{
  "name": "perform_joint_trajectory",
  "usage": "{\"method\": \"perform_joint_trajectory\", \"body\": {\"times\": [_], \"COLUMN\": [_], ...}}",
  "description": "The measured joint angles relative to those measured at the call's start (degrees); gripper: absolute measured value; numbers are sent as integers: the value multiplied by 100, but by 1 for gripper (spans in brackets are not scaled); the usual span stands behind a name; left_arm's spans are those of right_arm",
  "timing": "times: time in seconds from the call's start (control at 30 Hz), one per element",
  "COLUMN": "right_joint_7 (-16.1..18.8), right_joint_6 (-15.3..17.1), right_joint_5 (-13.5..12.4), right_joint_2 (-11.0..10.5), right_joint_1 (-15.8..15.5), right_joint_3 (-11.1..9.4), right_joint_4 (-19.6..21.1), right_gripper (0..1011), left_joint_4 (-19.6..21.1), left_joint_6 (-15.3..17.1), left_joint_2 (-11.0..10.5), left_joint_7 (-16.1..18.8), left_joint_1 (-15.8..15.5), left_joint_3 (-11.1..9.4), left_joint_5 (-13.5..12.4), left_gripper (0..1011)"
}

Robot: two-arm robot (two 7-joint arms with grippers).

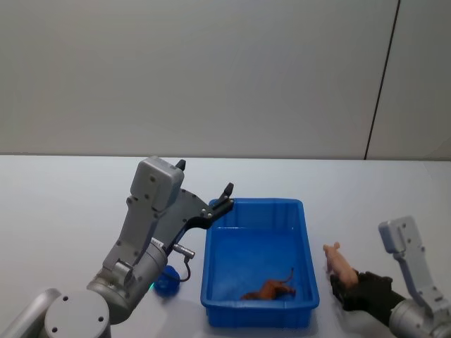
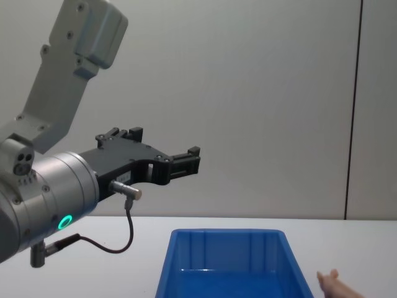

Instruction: Pick up the two dolls from the table and place them into the box.

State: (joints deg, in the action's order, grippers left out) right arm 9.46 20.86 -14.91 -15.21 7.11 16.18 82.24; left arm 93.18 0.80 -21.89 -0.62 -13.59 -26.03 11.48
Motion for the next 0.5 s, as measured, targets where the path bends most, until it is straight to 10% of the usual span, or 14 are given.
{"method": "perform_joint_trajectory", "body": {"times": [0.5], "right_joint_7": [89], "right_joint_6": [-599], "right_joint_5": [-175], "right_joint_2": [-128], "right_joint_1": [-33], "right_joint_3": [-172], "right_joint_4": [429], "right_gripper": [380], "left_joint_4": [0], "left_joint_6": [0], "left_joint_2": [0], "left_joint_7": [0], "left_joint_1": [0], "left_joint_3": [0], "left_joint_5": [0], "left_gripper": [1002]}}
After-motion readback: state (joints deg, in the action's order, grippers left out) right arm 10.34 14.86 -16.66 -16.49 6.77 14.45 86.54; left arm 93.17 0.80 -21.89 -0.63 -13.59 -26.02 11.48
